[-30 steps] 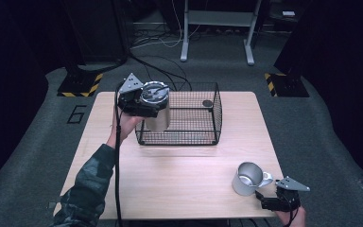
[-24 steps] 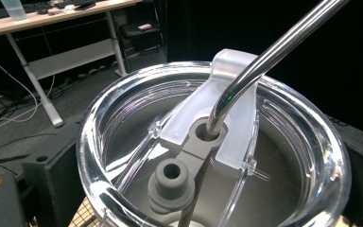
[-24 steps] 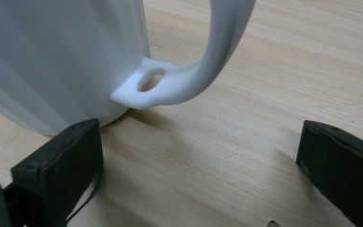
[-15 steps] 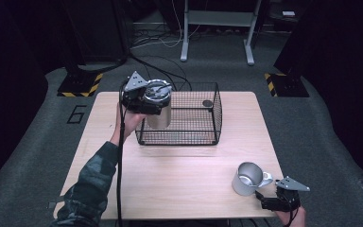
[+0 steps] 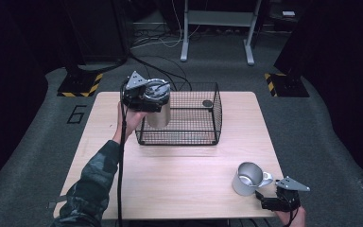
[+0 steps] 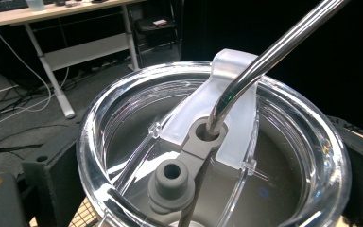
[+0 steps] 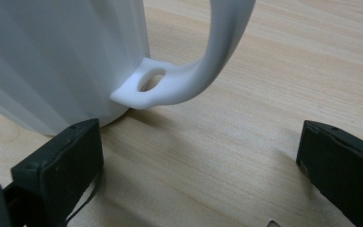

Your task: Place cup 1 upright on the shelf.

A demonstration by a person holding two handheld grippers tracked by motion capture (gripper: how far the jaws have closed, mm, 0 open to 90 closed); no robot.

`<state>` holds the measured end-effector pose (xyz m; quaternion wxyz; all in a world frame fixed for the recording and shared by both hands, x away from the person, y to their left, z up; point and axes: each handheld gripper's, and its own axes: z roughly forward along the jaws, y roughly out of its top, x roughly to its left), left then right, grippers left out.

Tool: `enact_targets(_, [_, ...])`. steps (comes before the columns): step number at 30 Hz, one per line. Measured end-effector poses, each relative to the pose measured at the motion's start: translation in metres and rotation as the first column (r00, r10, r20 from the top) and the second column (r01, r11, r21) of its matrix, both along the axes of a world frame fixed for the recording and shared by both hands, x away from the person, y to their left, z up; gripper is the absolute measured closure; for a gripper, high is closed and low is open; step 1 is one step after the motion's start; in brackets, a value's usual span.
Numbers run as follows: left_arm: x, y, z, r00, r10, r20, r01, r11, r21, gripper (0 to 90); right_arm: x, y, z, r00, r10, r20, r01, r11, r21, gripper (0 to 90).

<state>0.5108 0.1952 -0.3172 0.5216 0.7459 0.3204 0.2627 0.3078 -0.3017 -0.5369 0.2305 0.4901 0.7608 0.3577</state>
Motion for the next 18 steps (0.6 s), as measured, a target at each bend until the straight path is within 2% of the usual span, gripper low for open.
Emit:
enact_targets(6, [0.009, -0.002, -0.007, 0.9996, 0.027, -0.013, -0.026, 0.9993, 0.026, 4.2, 0.000, 0.000, 0.000, 1.0000, -0.001, 0.001, 0.001, 1.000, 0.000, 0.8])
enact_targets(18, [0.024, -0.005, -0.020, 0.9974, 0.059, -0.041, -0.058, 0.9982, 0.014, 4.2, 0.000, 0.000, 0.000, 1.0000, -0.001, 0.001, 0.001, 1.000, 0.000, 0.8])
